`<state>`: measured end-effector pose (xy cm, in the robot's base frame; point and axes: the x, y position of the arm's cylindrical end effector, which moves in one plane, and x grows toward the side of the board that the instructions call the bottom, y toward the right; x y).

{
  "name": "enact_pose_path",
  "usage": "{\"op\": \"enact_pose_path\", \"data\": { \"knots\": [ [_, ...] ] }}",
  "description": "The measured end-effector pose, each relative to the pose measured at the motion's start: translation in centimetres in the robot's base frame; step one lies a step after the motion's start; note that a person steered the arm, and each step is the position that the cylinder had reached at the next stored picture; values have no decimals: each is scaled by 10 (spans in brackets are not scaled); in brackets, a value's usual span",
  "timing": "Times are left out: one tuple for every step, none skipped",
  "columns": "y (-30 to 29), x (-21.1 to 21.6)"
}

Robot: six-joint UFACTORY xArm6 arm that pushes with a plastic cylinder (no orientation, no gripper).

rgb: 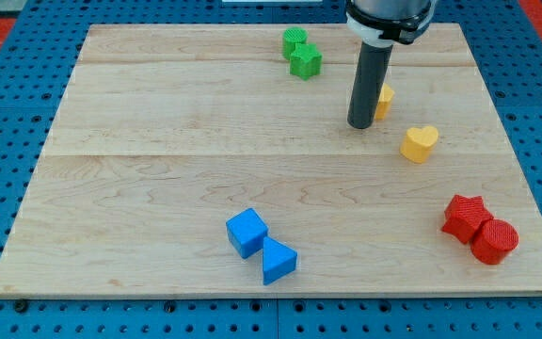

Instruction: Keep yellow blocks at the center

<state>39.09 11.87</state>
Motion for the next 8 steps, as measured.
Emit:
{"op": "enact_pose_path", "data": {
  "knots": [
    [100, -13],
    [86, -54],
    [-12, -37],
    [-87, -10],
    [-61, -18],
    [-72, -3],
    [-144, 3],
    [-146, -8]
  ]
}}
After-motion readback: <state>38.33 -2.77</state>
